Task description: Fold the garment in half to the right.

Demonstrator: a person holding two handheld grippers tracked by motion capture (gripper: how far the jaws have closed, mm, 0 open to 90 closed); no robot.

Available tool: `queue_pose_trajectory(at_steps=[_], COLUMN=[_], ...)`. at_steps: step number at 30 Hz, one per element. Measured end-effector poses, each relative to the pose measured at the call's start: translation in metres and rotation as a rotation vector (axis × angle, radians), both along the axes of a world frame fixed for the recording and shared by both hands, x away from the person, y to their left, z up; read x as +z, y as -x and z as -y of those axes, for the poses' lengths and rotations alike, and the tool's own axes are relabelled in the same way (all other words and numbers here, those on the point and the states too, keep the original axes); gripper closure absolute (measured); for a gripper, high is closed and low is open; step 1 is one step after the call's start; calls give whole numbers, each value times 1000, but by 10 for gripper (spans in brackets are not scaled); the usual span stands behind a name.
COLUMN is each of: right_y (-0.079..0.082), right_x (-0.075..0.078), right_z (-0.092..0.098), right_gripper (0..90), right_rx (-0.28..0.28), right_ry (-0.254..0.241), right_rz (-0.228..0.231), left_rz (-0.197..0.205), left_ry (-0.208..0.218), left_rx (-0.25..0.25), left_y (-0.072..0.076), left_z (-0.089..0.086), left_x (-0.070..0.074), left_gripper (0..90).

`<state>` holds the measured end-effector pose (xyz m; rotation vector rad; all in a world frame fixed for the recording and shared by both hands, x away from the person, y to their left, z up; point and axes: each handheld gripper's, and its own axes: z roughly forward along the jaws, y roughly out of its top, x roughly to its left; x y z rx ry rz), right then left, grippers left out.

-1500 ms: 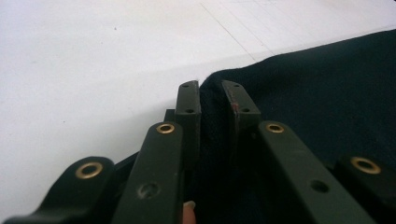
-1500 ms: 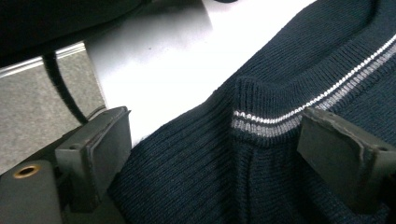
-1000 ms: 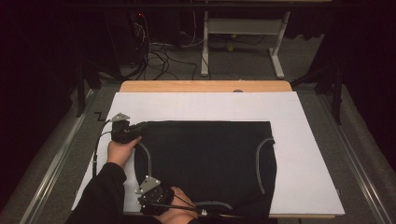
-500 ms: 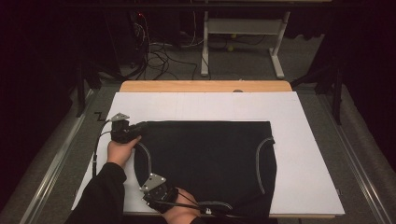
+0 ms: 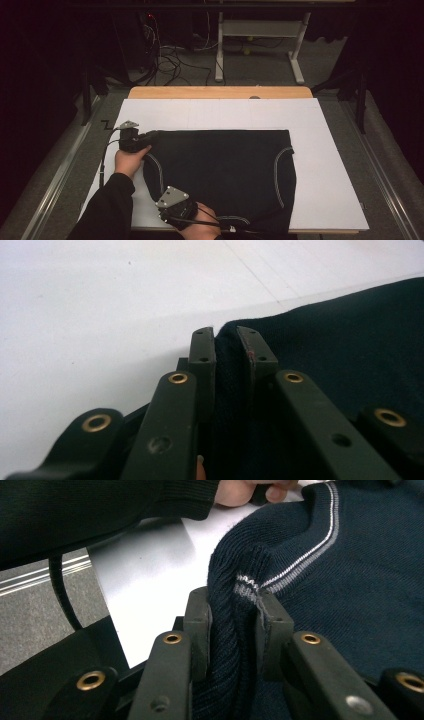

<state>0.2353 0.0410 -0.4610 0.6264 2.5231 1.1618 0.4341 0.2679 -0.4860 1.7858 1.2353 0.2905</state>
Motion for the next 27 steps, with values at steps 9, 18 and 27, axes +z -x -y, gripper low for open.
queue_pose_trajectory(at_steps=[9, 18, 27], right_y=[-2, -3, -2], right_x=[7, 16, 36], right_z=[12, 17, 17], right_gripper=[725, 725, 726], right_rx=[1, 7, 15], right_ry=[-47, -80, -105], right_rz=[-8, 5, 40], left_rz=[-11, 46, 75], left_ry=[-55, -11, -20], left_rx=[9, 71, 83], left_y=[0, 6, 7], left_z=[7, 13, 16], left_x=[4, 29, 54], left_gripper=[763, 764, 770])
